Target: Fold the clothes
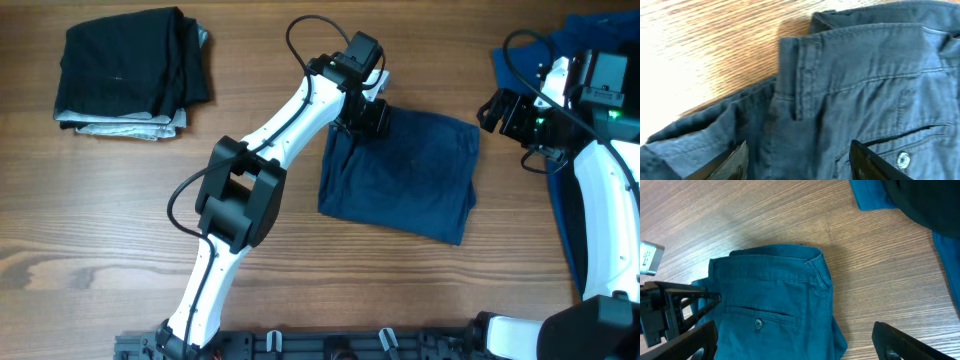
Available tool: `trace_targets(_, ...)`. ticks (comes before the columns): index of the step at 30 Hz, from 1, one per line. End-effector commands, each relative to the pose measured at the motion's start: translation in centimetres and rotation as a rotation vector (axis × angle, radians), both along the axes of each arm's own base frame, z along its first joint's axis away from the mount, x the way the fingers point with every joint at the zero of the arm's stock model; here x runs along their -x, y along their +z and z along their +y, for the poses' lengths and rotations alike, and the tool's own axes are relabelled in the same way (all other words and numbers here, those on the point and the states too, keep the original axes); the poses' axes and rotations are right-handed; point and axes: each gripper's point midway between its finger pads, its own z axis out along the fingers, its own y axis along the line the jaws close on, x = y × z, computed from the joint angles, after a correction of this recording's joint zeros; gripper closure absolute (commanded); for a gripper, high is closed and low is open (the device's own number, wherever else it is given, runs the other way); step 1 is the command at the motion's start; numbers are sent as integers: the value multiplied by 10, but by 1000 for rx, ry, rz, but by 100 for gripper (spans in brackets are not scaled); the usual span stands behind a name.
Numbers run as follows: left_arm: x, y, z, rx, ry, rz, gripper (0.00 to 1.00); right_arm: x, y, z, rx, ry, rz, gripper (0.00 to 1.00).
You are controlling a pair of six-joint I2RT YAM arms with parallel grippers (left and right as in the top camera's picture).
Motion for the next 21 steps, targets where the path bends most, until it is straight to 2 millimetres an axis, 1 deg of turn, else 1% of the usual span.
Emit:
trace_targets(1, -2, -13, 0, -37, -16, -15, 35, 0, -4, -3, 10, -13, 14, 0)
trace_targets(4, 0, -17, -2, -42, -22, -9, 36, 0, -4, -3, 10, -13, 15, 0)
trace_targets(6, 2, -24, -2, -50, -24, 3, 37, 0, -4, -3, 9, -14, 15, 0)
trace_targets(8, 3, -29, -2, -54, -25, 10, 42, 0, -4, -3, 10, -13, 15, 0)
trace_targets(9, 3, -30, -2, -55, -25, 11, 50, 0, -4, -3, 9, -14, 15, 0)
trace_targets(12, 3, -30, -2, -56, -25, 12, 65, 0, -4, -3, 9, -14, 15, 0)
trace_targets(14, 4, -29, -2, -56, -26, 11, 83, 0, -4, -3, 9, -14, 15, 0)
trace_targets(15, 3, -29, -2, -55, -26, 10, 96, 0, -4, -3, 9, -13, 15, 0)
trace_targets(18, 1, -18, -2, -47, -26, -8, 96, 0, -4, -3, 10, -13, 15, 0)
trace_targets(21, -4, 6, 5, -56, -9, -55, 96, 0, -4, -3, 9, -14, 15, 0)
